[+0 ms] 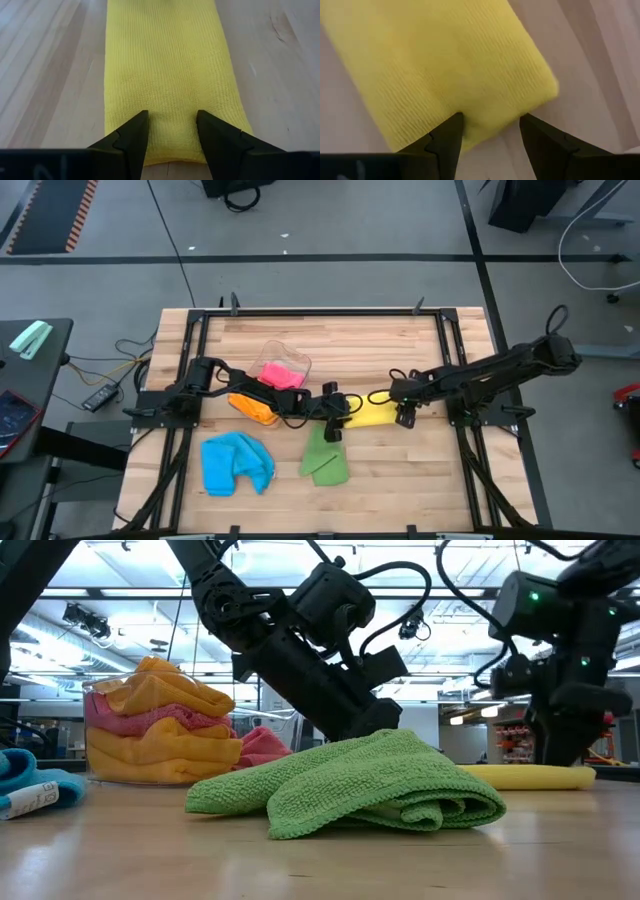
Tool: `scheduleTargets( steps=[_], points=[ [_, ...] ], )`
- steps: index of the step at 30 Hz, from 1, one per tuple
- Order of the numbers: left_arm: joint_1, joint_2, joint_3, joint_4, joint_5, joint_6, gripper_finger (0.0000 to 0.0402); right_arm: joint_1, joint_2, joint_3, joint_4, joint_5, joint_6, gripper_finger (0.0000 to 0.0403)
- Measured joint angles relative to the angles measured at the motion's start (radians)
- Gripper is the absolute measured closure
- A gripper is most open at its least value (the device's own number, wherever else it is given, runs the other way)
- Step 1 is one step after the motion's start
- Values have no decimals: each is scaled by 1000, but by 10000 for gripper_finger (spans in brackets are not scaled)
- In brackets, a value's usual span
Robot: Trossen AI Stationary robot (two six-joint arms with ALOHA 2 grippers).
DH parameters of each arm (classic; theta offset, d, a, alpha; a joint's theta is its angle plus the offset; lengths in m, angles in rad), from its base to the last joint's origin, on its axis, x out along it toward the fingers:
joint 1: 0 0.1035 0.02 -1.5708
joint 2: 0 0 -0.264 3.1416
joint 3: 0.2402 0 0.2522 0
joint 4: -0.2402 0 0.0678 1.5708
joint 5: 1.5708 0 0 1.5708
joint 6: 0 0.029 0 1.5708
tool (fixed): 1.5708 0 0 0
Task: Fold microfiber towels
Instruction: Fold the yellow microfiber towel
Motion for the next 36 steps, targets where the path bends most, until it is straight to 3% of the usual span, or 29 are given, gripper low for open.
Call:
scheduleTargets(
  steps=[7, 15, 19, 25, 31, 36],
  points=[
    [0, 0, 0, -5, 0, 0, 219, 0, -3, -6, 15, 58, 23, 197],
    [-5, -46, -4, -76, 7, 13, 227, 24, -5, 152, -99, 172, 20, 197],
    [-22, -79, -7, -118, 8, 24, 224, 94, -6, 193, -62, 178, -26, 197],
    [-45, -94, -5, -76, -3, 64, 230, 272, 3, 174, 146, 116, -78, 197],
    [-31, -95, -4, -78, -172, 69, 232, 412, 63, 108, 306, 119, -21, 197],
    [-17, -96, -3, -96, -260, 53, 232, 431, 143, 71, 352, 127, 57, 197]
  ],
)
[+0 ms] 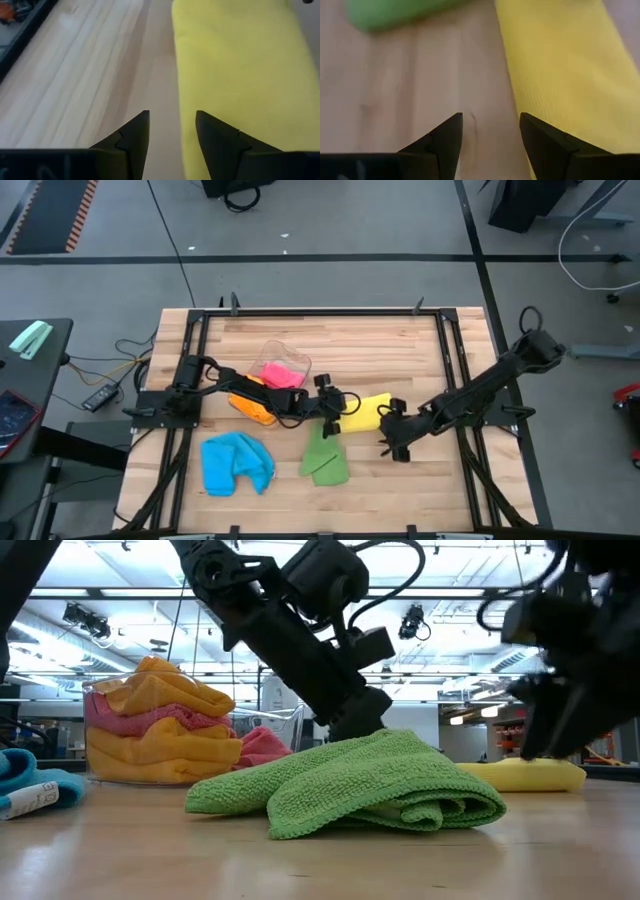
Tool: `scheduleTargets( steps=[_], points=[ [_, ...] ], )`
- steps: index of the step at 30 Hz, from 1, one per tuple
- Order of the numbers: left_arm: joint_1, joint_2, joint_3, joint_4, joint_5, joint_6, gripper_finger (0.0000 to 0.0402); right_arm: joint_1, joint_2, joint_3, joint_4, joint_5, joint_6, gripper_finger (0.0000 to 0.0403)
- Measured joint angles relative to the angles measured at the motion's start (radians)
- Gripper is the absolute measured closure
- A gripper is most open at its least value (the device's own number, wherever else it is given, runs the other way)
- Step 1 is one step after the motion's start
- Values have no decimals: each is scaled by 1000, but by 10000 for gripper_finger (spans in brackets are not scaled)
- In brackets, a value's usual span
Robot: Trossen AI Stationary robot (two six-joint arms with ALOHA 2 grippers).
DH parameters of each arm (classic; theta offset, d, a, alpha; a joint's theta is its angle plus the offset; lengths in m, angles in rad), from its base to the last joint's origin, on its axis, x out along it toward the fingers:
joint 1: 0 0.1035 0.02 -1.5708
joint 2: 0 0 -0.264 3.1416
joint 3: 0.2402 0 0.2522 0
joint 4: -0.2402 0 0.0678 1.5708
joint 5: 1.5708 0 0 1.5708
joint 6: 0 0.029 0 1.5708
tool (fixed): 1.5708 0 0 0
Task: Fold microfiber towels
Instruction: Fold the yellow microfiber towel
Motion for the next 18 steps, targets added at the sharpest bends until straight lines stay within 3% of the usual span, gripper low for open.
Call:
scheduleTargets(
  steps=[9, 15, 18],
  points=[
    [19, -2, 1, -92, -19, -54, 233, -47, 120, 0, 13, -11, 72, 197],
    [2, -3, 1, -101, 149, -55, 233, -116, 78, -4, -82, 52, 44, 197],
    [-3, -3, 1, -102, 225, -53, 234, -173, 71, -4, -117, 107, -46, 197]
  ],
)
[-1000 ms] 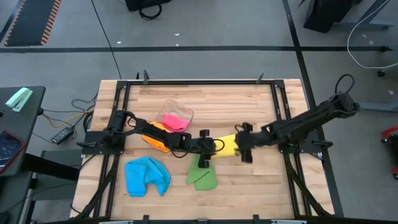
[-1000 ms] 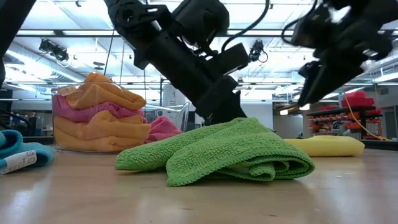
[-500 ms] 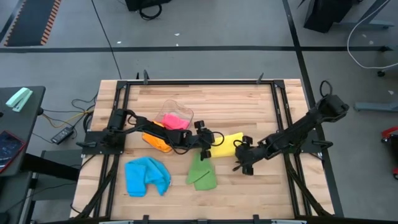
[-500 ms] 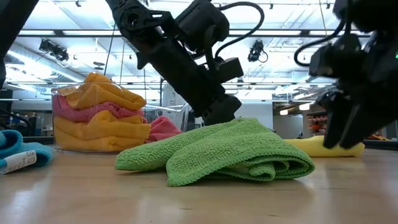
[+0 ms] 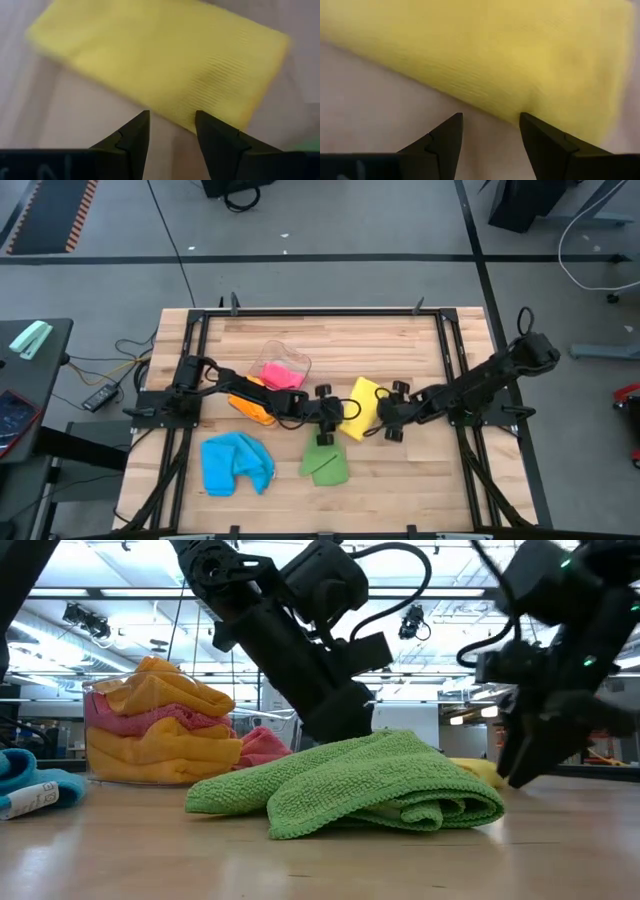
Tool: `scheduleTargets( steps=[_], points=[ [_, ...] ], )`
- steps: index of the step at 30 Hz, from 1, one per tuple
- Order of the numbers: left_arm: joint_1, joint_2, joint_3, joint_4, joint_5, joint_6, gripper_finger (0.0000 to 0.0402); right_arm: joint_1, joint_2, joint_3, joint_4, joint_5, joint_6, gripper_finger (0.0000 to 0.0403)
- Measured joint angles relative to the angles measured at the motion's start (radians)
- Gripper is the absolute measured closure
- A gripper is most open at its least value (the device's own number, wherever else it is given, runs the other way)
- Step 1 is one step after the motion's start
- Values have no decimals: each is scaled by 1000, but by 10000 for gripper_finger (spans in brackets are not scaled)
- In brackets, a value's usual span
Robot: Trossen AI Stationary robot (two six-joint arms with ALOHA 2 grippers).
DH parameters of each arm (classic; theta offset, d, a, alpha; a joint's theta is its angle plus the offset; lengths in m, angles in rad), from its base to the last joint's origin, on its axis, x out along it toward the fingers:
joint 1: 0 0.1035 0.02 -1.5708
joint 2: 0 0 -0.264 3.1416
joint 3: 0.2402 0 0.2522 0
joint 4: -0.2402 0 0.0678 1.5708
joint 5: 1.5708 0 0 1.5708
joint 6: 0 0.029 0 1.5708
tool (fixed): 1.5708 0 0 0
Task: Fold microfiber towels
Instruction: Fold the yellow microfiber towel
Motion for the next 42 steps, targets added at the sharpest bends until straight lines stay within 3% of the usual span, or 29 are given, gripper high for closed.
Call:
scheduleTargets(
  steps=[4, 7, 11, 18, 23, 35, 42],
  points=[
    [-8, 0, 0, 1, 53, 30, 234, -87, 16, 2, 19, 75, -198, 197],
    [-14, 1, 0, 5, 58, 61, 235, -149, 25, 0, 30, 200, -267, 197],
    [-22, 2, 0, 21, 59, 107, 235, -171, 7, 9, -8, 166, -262, 200],
    [-35, 2, 0, 37, 59, 143, 246, -13, -12, 14, -51, 121, -181, 231],
    [-35, 3, 0, 33, 59, 143, 255, 137, 2, 14, 41, 129, -183, 243],
    [-37, 3, 1, 15, 62, 140, 262, 306, 199, 26, 431, 244, -553, 214],
    [-37, 3, 1, 9, 62, 140, 266, 306, 289, 116, 459, 298, -616, 205]
  ],
)
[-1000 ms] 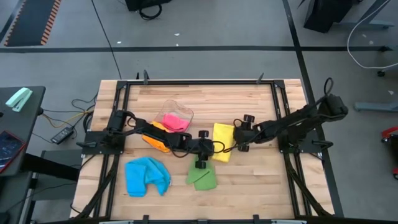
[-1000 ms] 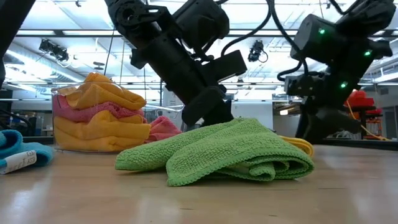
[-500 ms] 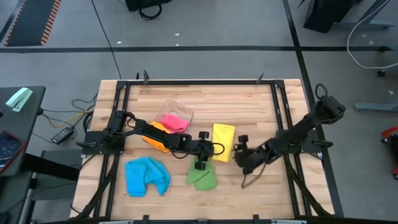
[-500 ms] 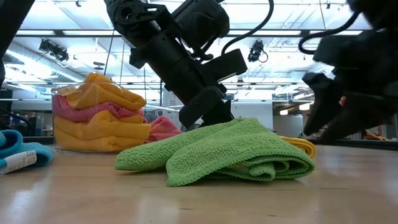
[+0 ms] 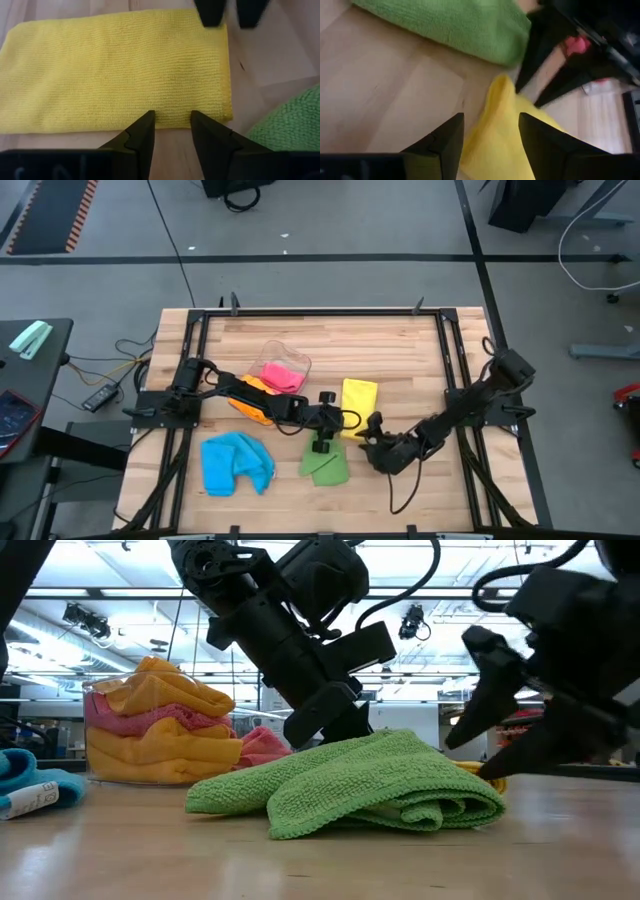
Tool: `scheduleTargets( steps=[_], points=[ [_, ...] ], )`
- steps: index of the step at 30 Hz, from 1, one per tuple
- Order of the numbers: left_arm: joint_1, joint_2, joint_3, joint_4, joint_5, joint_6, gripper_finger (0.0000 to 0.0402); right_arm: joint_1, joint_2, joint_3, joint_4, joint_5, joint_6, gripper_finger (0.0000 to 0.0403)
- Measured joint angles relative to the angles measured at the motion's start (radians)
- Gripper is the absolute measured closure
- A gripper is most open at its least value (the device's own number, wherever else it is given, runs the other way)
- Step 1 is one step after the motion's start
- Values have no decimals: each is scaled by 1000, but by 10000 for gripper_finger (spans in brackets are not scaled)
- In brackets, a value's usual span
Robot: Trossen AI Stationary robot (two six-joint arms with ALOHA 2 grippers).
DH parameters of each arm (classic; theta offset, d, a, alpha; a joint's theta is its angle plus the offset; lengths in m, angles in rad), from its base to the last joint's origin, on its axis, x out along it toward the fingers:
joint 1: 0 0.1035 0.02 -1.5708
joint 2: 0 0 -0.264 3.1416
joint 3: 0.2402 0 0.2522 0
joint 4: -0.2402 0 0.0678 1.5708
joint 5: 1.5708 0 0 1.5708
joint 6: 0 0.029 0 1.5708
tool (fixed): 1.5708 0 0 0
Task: Fold microfiber towels
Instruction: Fold the yellow microfiber towel
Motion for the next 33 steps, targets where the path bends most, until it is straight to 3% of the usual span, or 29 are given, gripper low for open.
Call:
scheduleTargets(
  steps=[8, 15, 19, 27, 33],
  points=[
    [0, 0, 0, -5, 0, -8, 273, -55, 114, 74, 9, 34, -12, 203],
    [-3, 0, 0, -2, 0, -8, 272, -105, 106, 78, -118, 45, 5, 210],
    [-4, 0, 0, 6, 0, -8, 278, -128, 110, 79, -138, -13, 13, 252],
    [-11, -1, 0, 8, 1, 19, 279, -146, 109, 77, -146, -81, 10, 376],
    [-54, -39, 0, -9, 0, 54, 289, -146, 49, 71, -180, -106, 7, 396]
  ],
)
